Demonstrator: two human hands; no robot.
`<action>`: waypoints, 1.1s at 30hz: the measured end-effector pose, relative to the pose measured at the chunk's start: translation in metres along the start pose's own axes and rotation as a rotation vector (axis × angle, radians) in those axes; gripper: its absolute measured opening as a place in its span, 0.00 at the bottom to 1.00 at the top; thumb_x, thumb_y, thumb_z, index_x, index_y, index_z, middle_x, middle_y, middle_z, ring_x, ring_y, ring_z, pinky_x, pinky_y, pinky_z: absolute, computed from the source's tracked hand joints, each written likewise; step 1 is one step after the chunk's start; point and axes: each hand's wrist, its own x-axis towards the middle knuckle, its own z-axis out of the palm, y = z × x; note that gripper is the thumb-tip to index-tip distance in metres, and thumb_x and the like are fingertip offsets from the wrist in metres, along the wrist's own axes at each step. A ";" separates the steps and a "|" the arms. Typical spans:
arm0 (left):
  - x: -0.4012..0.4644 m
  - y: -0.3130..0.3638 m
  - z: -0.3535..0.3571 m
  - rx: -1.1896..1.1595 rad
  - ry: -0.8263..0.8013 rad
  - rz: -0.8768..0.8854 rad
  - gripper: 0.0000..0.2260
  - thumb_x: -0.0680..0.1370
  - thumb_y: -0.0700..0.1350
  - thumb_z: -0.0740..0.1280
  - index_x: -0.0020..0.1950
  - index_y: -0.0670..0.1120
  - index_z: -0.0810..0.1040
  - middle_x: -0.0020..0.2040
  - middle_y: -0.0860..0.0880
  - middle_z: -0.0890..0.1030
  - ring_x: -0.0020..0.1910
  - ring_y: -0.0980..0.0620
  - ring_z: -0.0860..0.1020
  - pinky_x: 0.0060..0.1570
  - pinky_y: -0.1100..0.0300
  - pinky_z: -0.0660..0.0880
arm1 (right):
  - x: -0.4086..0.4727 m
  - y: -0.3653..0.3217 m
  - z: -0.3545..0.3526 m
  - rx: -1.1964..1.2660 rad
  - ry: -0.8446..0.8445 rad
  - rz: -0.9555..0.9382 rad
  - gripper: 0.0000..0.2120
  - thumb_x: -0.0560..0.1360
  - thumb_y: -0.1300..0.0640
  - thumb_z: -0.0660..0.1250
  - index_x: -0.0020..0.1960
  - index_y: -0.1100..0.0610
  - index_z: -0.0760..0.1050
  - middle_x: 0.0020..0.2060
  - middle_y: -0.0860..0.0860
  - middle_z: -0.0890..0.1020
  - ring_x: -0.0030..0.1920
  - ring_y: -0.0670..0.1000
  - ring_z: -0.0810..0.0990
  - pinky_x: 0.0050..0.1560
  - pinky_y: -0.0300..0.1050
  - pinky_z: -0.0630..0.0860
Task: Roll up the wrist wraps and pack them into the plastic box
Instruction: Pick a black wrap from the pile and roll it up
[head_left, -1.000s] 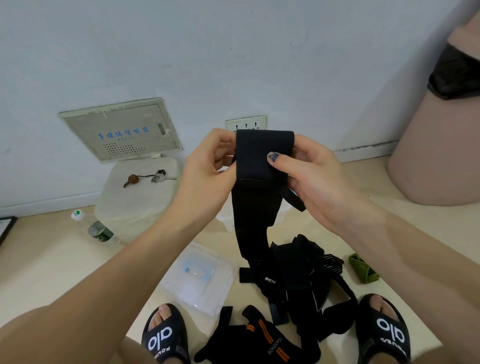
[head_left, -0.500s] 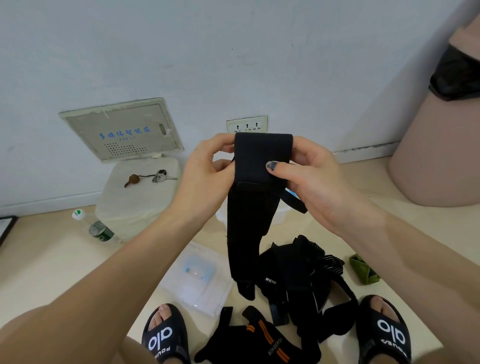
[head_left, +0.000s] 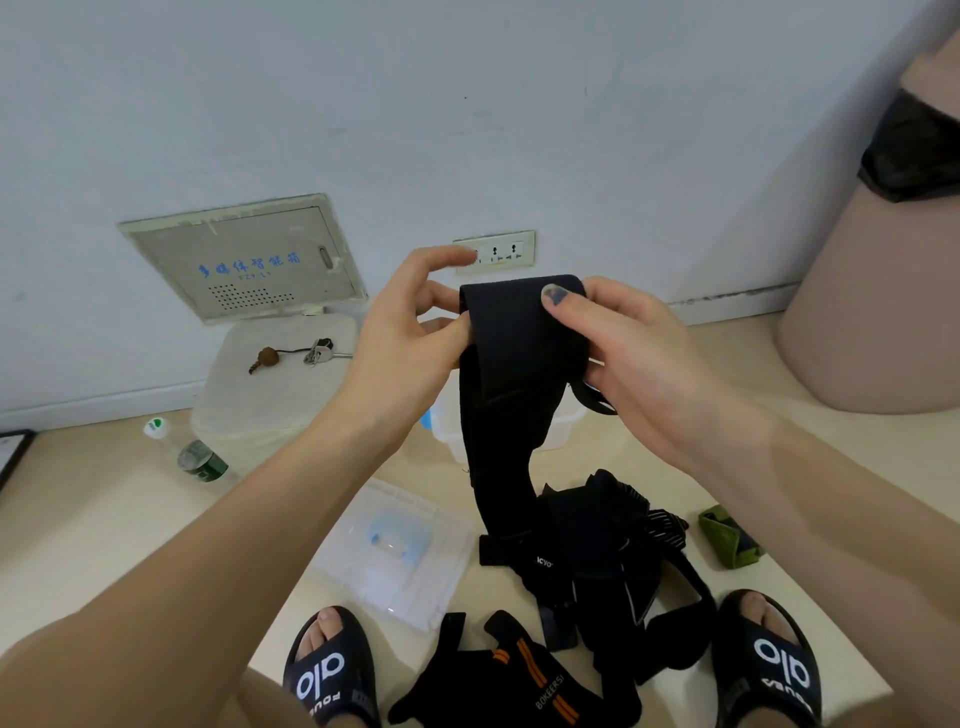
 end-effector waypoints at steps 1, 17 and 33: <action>0.001 0.000 0.000 -0.001 0.002 -0.001 0.14 0.79 0.39 0.71 0.60 0.54 0.80 0.49 0.46 0.80 0.39 0.47 0.83 0.43 0.54 0.80 | 0.000 0.001 0.000 -0.025 0.009 0.000 0.11 0.79 0.50 0.70 0.40 0.54 0.77 0.40 0.51 0.79 0.44 0.53 0.77 0.51 0.52 0.71; 0.000 0.006 0.000 -0.191 -0.036 -0.019 0.09 0.80 0.35 0.69 0.51 0.48 0.83 0.55 0.33 0.80 0.48 0.46 0.83 0.48 0.57 0.80 | 0.001 0.006 -0.002 -0.067 0.048 0.031 0.16 0.67 0.51 0.76 0.39 0.63 0.75 0.38 0.55 0.81 0.43 0.51 0.81 0.53 0.51 0.75; -0.002 0.011 0.004 -0.236 -0.048 -0.073 0.17 0.80 0.31 0.56 0.47 0.41 0.85 0.51 0.41 0.86 0.49 0.46 0.84 0.49 0.56 0.81 | -0.001 0.000 -0.001 -0.032 0.093 0.024 0.09 0.81 0.56 0.69 0.60 0.58 0.79 0.45 0.53 0.88 0.47 0.51 0.88 0.54 0.49 0.82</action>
